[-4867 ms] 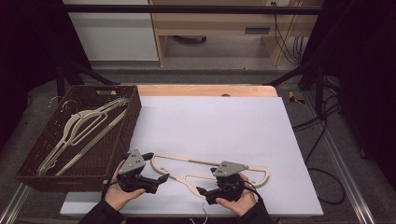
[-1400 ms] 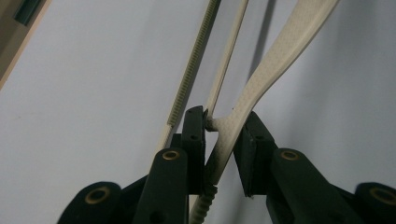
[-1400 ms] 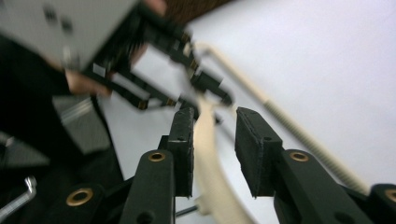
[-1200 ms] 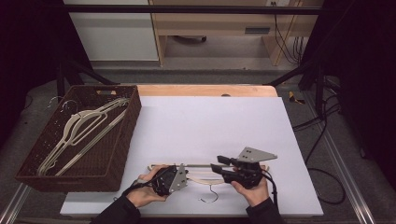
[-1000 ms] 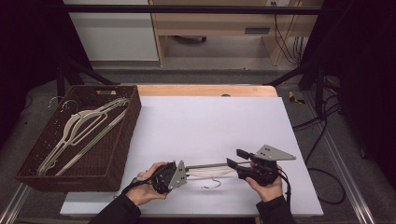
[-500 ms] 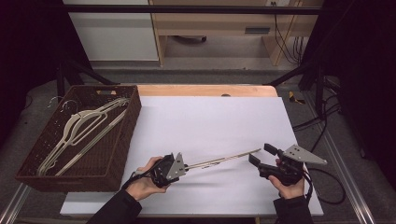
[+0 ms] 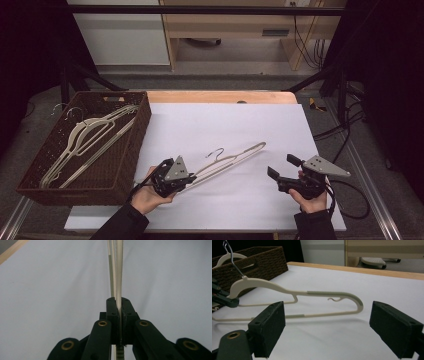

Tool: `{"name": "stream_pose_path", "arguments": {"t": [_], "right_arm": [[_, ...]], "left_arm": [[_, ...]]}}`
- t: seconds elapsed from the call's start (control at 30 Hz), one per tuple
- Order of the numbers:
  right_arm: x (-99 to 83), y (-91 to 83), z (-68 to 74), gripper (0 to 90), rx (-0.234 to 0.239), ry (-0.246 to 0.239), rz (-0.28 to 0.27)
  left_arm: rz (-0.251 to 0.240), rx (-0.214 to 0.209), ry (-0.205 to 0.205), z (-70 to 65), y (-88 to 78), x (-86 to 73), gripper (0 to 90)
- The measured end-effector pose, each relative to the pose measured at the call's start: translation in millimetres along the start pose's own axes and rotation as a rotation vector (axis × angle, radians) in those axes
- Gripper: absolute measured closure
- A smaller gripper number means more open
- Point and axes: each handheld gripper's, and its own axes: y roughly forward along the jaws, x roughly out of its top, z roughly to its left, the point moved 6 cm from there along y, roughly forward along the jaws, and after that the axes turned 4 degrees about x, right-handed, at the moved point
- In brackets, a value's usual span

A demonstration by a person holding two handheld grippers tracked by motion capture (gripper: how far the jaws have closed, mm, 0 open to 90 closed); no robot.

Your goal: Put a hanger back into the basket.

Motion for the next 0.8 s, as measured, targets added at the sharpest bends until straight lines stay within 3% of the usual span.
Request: {"name": "stream_pose_path", "arguments": {"t": [0.2,0.4,0.6,0.8], "right_arm": [[-0.5,0.0,-1.8,9.6,-0.013,0.003,0.001],[-1.1,1.4,-2.3,4.9,-0.027,0.0,0.006],[-1.4,0.9,-3.3,4.1,-0.033,0.001,0.012],[-0.3,0.2,-2.8,4.0,-0.029,-0.006,0.009]], "left_arm": [[-0.056,0.018,-0.106,9.5,-23.6,1.5,86.9],[-0.101,0.053,-0.177,19.8,-48.7,3.7,86.8],[-0.153,0.052,-0.2,23.2,-72.0,13.5,86.8],[-0.194,0.079,-0.207,29.4,-98.1,26.1,86.8]]}}
